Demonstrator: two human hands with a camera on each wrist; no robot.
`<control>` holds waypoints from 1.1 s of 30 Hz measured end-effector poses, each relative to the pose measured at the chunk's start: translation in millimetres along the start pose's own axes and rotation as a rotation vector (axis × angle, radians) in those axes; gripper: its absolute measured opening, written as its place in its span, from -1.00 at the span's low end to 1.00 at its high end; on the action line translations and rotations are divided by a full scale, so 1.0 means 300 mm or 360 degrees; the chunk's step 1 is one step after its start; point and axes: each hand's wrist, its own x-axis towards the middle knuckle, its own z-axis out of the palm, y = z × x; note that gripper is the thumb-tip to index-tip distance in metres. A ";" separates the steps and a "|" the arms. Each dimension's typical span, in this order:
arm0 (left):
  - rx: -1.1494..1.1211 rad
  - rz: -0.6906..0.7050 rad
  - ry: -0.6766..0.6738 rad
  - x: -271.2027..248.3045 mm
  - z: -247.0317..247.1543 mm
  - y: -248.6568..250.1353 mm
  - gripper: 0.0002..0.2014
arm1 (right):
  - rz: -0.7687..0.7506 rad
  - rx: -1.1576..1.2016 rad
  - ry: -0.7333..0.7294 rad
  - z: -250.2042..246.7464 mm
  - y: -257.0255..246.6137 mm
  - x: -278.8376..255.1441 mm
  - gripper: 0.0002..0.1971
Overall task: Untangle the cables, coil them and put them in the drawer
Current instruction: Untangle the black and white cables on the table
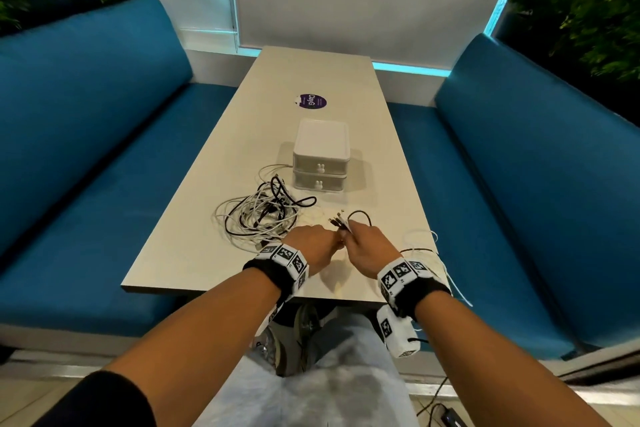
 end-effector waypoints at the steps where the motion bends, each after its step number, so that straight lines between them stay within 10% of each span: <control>1: -0.0046 0.0000 0.0013 -0.002 0.003 -0.007 -0.72 | 0.0030 0.0035 -0.0057 -0.001 0.005 0.000 -0.75; 9: -0.0833 -0.0180 0.0079 -0.025 0.047 -0.078 -0.75 | 0.0121 -0.0295 -0.0077 -0.024 0.067 -0.004 -0.74; 19: -0.0648 -0.0050 0.0048 -0.016 0.099 -0.108 -0.76 | 0.0685 -0.0604 0.0137 -0.121 0.211 -0.055 -0.74; 33: -0.0294 -0.0155 0.0046 0.005 0.060 -0.057 -0.75 | 0.0087 -0.0069 0.0300 -0.002 0.016 -0.004 -0.64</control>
